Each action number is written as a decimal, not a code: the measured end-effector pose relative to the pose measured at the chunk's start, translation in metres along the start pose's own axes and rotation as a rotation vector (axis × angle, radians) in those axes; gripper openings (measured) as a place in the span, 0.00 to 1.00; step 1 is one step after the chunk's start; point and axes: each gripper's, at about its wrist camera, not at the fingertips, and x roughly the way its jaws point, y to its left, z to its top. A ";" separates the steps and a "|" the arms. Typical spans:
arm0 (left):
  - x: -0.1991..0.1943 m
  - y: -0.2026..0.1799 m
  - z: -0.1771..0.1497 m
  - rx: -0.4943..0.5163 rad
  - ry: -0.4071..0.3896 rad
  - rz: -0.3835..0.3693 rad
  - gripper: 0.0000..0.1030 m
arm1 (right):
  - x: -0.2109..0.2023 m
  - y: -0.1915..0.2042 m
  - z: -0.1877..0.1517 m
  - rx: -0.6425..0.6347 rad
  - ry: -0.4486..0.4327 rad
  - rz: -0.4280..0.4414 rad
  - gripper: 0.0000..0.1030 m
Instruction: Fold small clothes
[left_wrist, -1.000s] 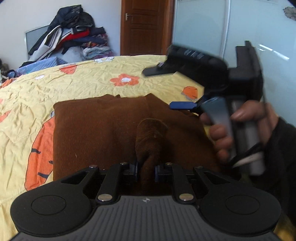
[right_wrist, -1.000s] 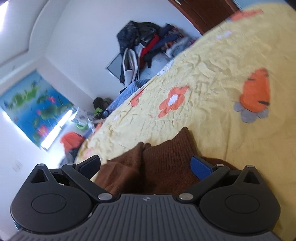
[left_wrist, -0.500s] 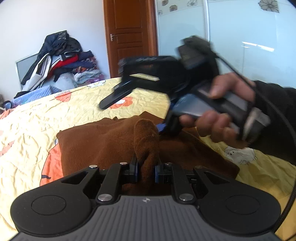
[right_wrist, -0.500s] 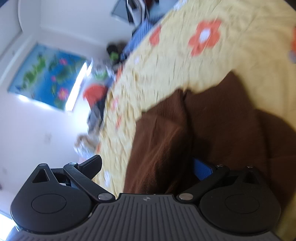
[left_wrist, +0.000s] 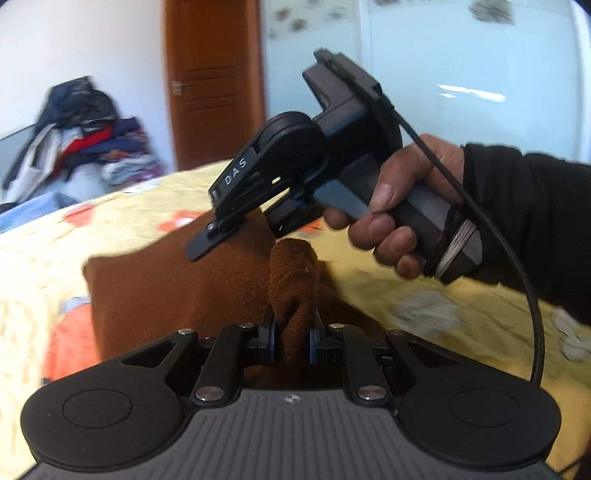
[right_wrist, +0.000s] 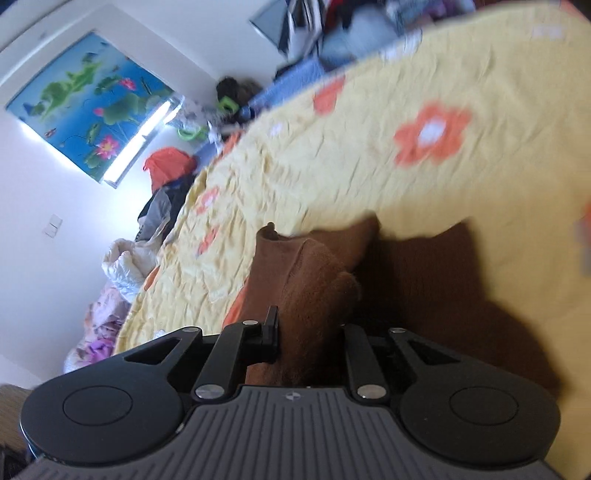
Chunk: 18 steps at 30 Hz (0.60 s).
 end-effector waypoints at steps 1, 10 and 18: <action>0.007 -0.002 -0.004 -0.005 0.031 -0.028 0.14 | -0.011 -0.005 -0.005 -0.012 -0.015 -0.038 0.19; 0.004 0.021 -0.018 -0.132 0.040 -0.188 0.49 | -0.026 -0.067 -0.051 0.136 -0.096 -0.094 0.14; -0.054 0.083 -0.027 -0.292 -0.033 -0.065 0.89 | -0.039 -0.061 -0.037 0.197 -0.177 -0.064 0.61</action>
